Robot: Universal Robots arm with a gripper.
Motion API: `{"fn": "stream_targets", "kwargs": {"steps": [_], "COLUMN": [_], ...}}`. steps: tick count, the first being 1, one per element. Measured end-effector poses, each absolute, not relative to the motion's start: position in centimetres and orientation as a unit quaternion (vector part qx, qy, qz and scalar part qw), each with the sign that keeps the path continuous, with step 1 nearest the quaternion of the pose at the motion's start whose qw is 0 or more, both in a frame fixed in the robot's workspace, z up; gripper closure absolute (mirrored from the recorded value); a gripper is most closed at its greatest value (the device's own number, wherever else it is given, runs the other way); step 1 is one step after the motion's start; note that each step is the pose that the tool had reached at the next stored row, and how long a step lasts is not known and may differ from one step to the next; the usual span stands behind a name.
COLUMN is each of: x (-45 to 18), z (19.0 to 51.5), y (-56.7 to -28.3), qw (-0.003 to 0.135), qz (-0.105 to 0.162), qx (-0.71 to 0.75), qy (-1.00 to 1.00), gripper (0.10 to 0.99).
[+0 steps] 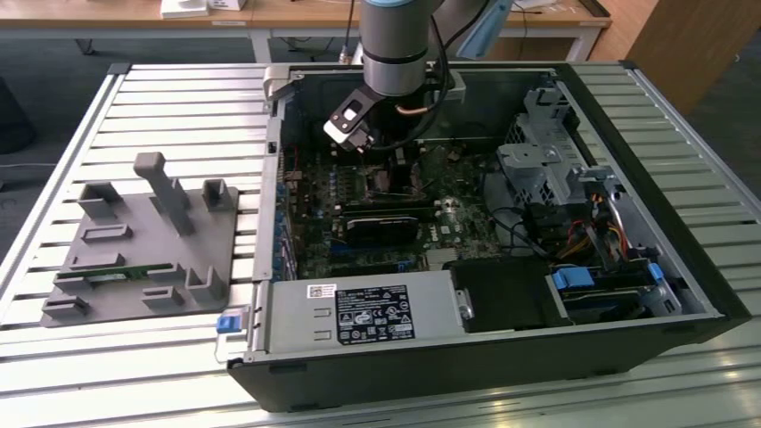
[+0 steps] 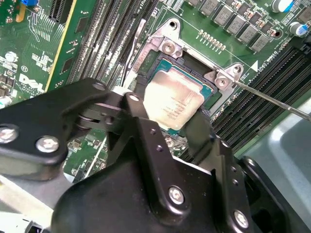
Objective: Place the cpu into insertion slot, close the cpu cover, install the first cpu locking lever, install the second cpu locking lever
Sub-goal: 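Place the cpu into insertion slot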
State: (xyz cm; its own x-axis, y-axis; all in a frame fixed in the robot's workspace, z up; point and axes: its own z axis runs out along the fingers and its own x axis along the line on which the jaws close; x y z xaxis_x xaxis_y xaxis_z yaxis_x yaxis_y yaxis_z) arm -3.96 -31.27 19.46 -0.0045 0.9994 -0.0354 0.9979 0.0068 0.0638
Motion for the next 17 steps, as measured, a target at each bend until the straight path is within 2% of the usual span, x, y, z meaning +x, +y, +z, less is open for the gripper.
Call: {"fn": "stream_targets", "kwargs": {"steps": [1, 14, 16, 17], "x": [-4.0, -4.0, -4.0, -4.0], "z": [19.5, 20.4, 20.7, 20.8], "y": [-31.3, -31.3, -31.3, -31.3], "qw": [0.035, 0.035, 0.035, 0.035], "qz": [0.010, 0.010, 0.010, 0.010], "qx": [0.705, 0.705, 0.705, 0.705], "qy": [0.709, 0.709, 0.709, 0.709], "gripper": [0.475, 0.475, 0.490, 0.553]}}
